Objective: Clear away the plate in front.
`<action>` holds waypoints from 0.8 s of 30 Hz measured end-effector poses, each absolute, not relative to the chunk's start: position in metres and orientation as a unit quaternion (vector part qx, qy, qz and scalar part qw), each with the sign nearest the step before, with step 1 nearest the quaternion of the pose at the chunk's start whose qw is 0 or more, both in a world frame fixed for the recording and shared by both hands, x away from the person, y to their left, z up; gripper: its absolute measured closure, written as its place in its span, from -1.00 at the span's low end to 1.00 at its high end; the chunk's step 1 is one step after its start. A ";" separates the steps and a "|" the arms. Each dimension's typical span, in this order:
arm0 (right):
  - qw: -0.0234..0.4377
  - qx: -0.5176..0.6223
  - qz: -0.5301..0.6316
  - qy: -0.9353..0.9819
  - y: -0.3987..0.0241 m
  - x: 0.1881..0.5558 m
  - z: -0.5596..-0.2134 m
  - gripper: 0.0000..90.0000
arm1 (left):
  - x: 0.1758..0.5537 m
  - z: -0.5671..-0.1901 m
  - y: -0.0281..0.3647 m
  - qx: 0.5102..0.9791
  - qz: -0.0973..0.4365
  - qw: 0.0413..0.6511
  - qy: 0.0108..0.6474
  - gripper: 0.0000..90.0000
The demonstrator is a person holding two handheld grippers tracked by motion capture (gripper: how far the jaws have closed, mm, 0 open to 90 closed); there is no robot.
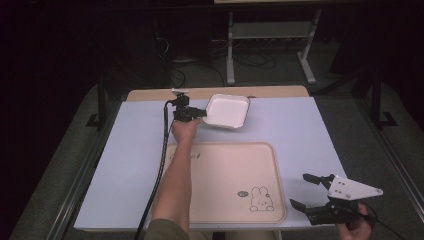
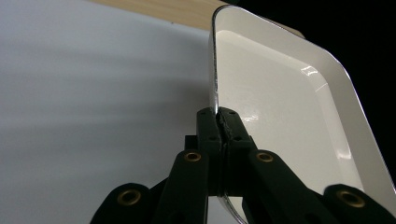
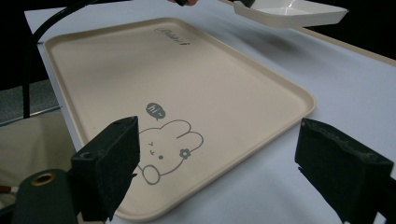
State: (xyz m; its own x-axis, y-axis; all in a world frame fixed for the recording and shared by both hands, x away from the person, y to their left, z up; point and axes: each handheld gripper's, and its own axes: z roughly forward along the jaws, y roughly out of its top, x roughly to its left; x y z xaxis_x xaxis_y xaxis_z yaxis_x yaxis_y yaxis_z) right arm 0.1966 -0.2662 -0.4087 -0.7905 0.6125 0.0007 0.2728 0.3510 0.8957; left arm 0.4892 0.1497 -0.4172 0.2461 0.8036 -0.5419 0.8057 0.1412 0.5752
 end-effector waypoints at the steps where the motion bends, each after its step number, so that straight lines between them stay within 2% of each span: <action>1: 0.170 0.275 0.499 0.804 -0.266 0.197 -0.409 -0.71 | 0.488 -0.415 0.151 0.654 -0.002 0.444 0.613 0.97; 18: 0.169 0.275 0.498 0.805 -0.265 0.198 -0.410 -0.71 | 0.464 -0.376 0.184 0.655 0.010 0.480 0.583 0.97; 24: 0.171 0.275 0.498 0.805 -0.265 0.197 -0.409 -0.71 | 0.453 -0.372 0.193 0.660 0.015 0.476 0.581 0.97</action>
State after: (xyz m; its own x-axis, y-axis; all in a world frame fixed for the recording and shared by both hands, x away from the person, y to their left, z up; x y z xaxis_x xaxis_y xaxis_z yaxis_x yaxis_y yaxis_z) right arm 0.1971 -0.2647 -0.4091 -0.7905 0.6124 -0.0016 0.2716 0.3530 0.8953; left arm 0.4525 0.1930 -0.3718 0.3245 0.7812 -0.5333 0.7523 0.1286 0.6461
